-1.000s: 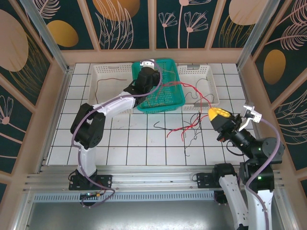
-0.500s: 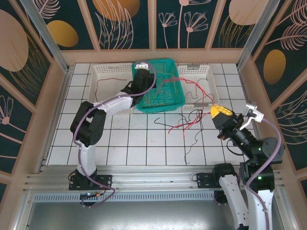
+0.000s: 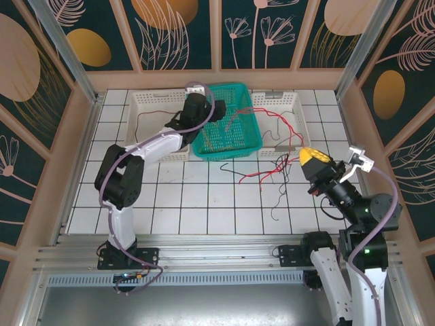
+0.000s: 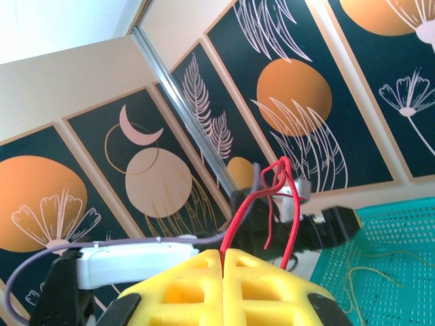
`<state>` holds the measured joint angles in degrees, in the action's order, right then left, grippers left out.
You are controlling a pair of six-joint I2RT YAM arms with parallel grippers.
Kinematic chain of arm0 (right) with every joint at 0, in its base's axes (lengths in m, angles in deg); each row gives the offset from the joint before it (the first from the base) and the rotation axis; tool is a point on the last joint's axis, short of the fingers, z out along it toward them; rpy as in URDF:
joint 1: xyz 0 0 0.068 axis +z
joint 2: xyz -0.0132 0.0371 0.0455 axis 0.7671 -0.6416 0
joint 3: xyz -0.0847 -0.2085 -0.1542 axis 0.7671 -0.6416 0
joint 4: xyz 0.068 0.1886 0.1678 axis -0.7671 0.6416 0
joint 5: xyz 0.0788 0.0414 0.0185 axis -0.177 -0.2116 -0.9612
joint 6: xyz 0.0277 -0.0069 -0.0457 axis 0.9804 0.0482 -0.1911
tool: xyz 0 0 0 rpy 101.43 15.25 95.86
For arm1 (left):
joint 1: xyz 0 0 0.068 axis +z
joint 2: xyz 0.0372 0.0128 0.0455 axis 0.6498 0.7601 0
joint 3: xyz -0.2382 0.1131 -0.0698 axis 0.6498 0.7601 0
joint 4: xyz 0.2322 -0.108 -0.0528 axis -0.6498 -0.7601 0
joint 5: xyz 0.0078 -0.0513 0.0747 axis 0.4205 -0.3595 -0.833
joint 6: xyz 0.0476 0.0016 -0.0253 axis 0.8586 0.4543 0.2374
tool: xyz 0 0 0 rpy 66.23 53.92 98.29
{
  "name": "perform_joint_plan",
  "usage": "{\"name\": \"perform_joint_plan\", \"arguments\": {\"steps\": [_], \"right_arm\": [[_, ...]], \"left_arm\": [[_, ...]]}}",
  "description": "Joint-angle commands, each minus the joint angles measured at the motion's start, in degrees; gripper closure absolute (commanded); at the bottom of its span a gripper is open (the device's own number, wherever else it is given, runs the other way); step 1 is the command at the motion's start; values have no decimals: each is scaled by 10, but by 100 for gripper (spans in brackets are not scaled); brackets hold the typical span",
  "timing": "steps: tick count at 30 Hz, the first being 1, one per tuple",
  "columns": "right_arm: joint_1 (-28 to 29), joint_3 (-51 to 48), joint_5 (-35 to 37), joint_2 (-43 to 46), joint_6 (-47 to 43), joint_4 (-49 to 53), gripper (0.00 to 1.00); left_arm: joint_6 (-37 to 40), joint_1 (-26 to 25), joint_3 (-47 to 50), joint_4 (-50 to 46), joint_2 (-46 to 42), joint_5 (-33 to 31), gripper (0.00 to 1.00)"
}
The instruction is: Untangle the cables
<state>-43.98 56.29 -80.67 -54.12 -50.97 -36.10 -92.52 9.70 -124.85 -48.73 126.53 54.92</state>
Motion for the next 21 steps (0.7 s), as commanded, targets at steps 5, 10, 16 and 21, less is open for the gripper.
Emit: {"name": "perform_joint_plan", "arguments": {"steps": [5, 10, 16, 21], "right_arm": [[5, -50, -27, -18, 12, -45, 100], [6, -90, -63, -29, 20, -87, 100], [8, -143, -81, -52, 52, -157, 100], [19, -166, -97, -73, 73, -208, 100]], "left_arm": [[-97, 8, 76, -11, -181, 105, 4], [-160, 7, 231, 32, -323, 164, 2], [-173, -30, 336, 56, -427, 222, 1], [-177, -84, 385, 99, -450, 272, 1]]}}
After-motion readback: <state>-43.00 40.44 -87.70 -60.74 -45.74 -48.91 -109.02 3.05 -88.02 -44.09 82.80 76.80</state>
